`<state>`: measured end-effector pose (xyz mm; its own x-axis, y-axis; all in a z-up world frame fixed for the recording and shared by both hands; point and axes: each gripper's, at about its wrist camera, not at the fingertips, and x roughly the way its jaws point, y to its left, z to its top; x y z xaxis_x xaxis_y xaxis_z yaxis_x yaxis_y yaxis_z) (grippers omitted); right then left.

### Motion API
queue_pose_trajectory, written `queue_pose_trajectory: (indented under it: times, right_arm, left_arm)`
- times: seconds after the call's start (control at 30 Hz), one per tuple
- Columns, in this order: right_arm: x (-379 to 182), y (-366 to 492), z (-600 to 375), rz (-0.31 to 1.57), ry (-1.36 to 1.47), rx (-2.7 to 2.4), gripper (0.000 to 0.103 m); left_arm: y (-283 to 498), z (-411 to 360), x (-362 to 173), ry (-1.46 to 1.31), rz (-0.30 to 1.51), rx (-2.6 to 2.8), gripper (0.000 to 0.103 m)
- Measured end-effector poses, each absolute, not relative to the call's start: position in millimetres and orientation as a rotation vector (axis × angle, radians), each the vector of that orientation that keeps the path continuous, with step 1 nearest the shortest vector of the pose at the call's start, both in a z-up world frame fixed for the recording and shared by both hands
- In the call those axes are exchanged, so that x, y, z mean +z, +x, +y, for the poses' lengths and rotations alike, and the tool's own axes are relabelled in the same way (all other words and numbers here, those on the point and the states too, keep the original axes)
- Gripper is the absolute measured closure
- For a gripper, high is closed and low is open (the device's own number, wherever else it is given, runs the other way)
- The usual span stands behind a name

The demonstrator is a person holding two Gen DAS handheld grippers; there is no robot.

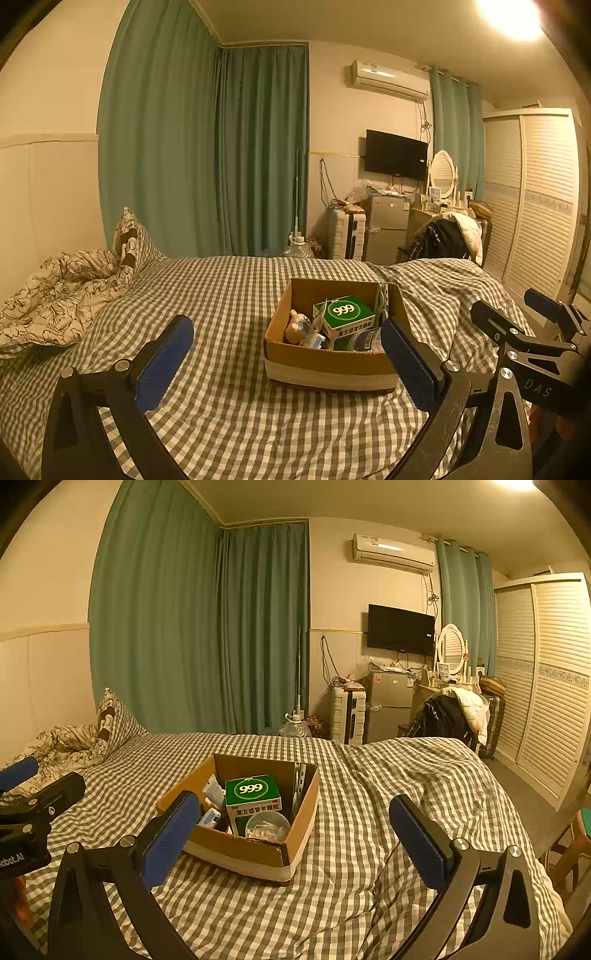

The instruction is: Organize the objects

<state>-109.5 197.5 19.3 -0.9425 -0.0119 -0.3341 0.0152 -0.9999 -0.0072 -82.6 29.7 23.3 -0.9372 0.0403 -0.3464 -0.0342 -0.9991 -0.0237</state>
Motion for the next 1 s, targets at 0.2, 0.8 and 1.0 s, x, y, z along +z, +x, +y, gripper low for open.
queue_pose_trajectory:
  times: [0.2, 0.8, 1.0]
  right_arm:
    - [18.7, -109.6, 196.2, 0.019, 0.537, -3.082, 0.0]
    - [16.8, -108.8, 192.9, 0.029, 0.543, -3.077, 0.0]
    - [14.0, -110.3, 193.2, 0.036, 0.554, -3.074, 0.0]
  left_arm:
    - [-81.6, 30.5, 23.1, -0.535, -0.013, 3.052, 0.0]
    - [-80.8, 29.5, 21.7, -0.543, -0.021, 3.063, 0.0]
    - [-82.5, 29.1, 19.8, -0.558, -0.026, 3.066, 0.0]
